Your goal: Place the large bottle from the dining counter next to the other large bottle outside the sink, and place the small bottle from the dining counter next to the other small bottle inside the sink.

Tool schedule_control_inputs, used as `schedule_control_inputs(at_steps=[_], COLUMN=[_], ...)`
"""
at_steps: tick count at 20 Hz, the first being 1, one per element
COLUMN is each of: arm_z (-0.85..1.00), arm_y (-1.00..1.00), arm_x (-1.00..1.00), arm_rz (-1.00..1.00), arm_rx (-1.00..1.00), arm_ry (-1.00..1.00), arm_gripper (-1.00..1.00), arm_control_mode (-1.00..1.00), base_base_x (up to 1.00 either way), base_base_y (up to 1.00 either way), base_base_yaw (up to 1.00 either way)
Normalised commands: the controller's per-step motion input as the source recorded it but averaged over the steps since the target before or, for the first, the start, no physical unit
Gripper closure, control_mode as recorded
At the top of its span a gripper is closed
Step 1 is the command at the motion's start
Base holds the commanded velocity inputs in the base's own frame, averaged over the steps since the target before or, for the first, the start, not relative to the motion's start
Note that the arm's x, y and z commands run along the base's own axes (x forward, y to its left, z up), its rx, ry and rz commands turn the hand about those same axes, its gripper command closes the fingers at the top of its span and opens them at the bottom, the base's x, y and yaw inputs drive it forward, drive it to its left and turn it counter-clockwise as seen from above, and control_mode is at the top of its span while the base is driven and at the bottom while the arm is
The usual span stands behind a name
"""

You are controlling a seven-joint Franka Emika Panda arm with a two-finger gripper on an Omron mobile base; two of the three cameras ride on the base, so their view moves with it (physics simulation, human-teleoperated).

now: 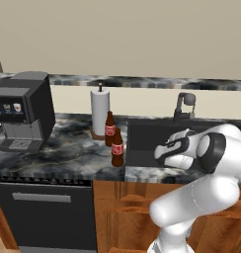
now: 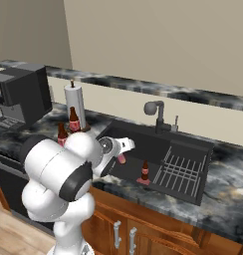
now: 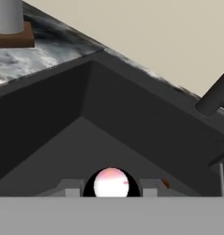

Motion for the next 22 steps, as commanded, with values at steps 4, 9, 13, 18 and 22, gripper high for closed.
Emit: schedule_control_inputs(at_steps=[4, 9, 13, 18, 22], arm_z=[-0.09, -0.22, -0.23, -0.28, -0.32], arm_y=[-0.11, -0.11, -0.06, -0.02, 0.0], arm_x=[0.08, 0.09, 0.11, 0.03, 0.0], arm_rz=[0.03, 0.03, 0.03, 0.04, 0.05], arm_rx=[0.01, 0.0, 0.0, 0.0, 0.0], arm_ry=[0.0, 0.0, 0.0, 0.0, 0.0], arm_gripper=[1.0, 1.0, 1.0, 1.0, 1.0], arm_control_mode=[-1.0, -1.0, -1.0, -1.0, -1.0], base_base_x=[0.0, 0.0, 0.0, 0.0, 0.0], base_base_y=[0.0, 0.0, 0.0, 0.0, 0.0], base_base_yaw=[0.0, 0.0, 0.0, 0.0, 0.0])
